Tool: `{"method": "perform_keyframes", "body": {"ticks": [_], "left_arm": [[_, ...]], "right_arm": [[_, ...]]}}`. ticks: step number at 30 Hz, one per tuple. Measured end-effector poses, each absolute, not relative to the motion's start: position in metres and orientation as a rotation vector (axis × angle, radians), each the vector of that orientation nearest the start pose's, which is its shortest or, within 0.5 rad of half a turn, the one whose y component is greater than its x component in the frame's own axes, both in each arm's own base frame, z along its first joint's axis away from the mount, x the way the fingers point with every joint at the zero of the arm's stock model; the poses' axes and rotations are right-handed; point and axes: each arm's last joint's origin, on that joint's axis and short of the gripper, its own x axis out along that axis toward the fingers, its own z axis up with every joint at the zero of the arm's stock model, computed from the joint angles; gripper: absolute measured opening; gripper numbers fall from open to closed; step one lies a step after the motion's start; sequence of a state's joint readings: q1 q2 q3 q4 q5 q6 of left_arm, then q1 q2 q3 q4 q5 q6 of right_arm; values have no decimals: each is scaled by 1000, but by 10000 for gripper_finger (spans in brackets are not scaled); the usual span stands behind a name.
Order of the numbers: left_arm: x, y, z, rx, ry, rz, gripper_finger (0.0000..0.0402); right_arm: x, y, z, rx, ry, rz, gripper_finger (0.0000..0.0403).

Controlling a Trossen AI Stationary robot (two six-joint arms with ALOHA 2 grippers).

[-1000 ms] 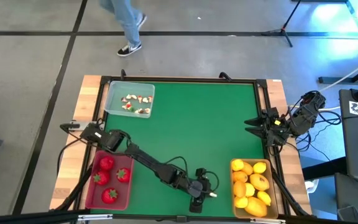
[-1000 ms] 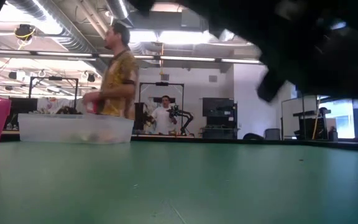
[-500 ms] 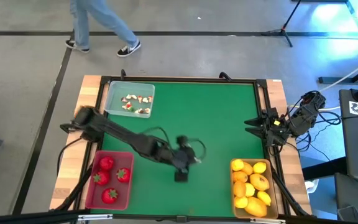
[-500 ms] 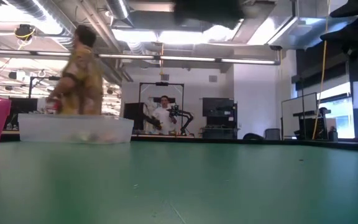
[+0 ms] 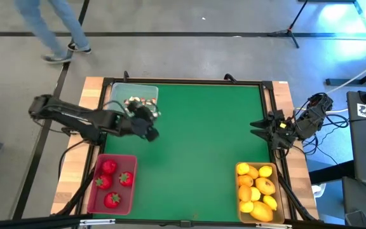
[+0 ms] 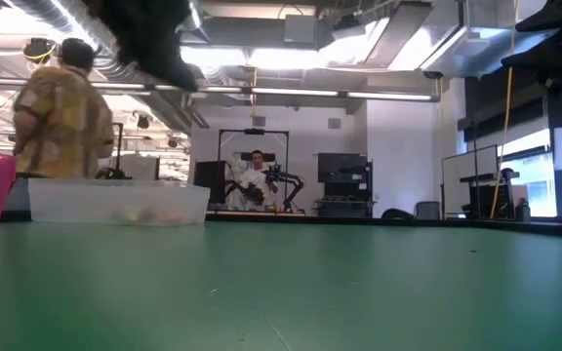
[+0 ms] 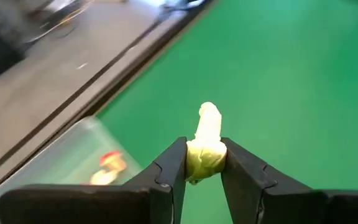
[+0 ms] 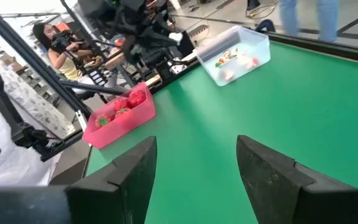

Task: Sort produce into baskets
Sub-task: Put the green mushroom into the white bin, then put the green leaf into the white bin

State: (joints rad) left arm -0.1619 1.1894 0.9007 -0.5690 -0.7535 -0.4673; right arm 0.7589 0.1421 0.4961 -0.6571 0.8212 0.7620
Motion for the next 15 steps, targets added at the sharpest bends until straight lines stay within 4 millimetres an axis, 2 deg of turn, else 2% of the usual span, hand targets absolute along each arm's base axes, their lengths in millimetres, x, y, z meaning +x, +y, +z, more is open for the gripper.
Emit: {"method": "perform_keyframes", "body": {"ticks": [5, 10, 12, 15], "left_arm": [[204, 19, 248, -114, 662, 896, 88], [186, 50, 227, -163, 758, 1076, 123], [182, 59, 220, -214, 788, 1091, 145], [178, 64, 212, -261, 872, 1016, 182]], "right_arm": [[52, 19, 255, 534, 170, -162, 221], [51, 19, 255, 532, 173, -163, 221], [51, 19, 255, 532, 173, -163, 221], [51, 19, 255, 530, 175, -164, 221]]}}
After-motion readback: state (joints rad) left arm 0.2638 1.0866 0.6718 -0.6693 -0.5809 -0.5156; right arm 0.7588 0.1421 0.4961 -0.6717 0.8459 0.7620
